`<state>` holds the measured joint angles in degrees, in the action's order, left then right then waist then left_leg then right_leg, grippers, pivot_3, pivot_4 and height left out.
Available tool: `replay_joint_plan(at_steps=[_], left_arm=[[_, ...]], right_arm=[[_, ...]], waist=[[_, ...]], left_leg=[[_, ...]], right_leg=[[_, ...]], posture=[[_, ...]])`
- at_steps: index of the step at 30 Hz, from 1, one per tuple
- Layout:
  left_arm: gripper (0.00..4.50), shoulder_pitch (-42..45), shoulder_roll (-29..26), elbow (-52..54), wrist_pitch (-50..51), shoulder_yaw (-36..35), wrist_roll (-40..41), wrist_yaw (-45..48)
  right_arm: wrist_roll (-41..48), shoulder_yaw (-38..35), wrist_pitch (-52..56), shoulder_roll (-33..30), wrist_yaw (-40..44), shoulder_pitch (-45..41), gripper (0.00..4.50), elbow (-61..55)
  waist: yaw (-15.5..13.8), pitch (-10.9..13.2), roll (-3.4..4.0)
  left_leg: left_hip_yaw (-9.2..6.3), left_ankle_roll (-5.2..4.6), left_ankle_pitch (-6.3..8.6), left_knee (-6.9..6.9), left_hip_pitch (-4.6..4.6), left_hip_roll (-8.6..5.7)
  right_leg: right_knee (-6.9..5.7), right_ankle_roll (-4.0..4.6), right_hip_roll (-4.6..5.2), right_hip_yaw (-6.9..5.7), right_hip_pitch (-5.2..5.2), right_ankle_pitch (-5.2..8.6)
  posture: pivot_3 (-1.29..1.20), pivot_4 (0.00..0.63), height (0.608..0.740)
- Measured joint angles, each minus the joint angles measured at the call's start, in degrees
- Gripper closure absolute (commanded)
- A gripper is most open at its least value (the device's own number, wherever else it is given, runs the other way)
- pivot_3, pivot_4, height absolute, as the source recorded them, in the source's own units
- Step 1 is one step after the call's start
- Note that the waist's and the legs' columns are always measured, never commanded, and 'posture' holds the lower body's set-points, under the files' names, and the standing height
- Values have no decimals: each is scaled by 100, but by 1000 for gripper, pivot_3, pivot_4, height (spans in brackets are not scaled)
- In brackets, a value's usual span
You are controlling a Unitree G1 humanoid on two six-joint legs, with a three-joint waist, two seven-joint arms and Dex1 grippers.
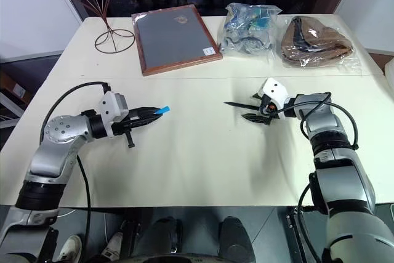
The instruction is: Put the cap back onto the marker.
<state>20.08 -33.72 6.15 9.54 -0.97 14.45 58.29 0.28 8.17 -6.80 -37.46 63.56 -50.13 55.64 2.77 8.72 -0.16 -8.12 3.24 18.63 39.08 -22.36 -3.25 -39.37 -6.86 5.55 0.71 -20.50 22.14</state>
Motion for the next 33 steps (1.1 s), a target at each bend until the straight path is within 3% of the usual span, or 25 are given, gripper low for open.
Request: replay_joint_plan(at_steps=[9,13,19,30,33], left_arm=[[4472,-7,-54,64,18,2,9,-102],[4500,-6,-53,82,32,5,48,-118],[4500,8,-55,82,103,5,108,-137],[4500,157,-98,72,101,11,118,-143],[4500,316,-113,-136,-125,85,72,-65]], right_arm=[[-135,-11,-269,38,108,-177,0,384],[-149,-10,-298,41,258,-192,1265,453],[-178,-6,-239,41,470,-192,4348,506],[-245,-6,-327,39,468,-219,4440,518],[-338,43,-480,-38,526,-2,4440,-70]], waist=[[1,-1,1],[-9,-1,1],[-19,-1,1],[-19,-1,1],[-17,0,2]], left_leg=[[0,0,0,1,0,0],[0,0,0,2,0,0],[-1,0,0,4,0,-2],[-1,0,0,4,1,-2],[0,0,0,3,0,-2]], right_leg=[[0,0,0,0,2,0],[0,0,0,0,3,0],[2,0,1,0,8,0],[4,0,1,-1,9,0],[3,0,1,-1,5,0]], posture=[[0,150,740],[0,150,740],[0,150,740],[0,150,740],[0,150,740]])
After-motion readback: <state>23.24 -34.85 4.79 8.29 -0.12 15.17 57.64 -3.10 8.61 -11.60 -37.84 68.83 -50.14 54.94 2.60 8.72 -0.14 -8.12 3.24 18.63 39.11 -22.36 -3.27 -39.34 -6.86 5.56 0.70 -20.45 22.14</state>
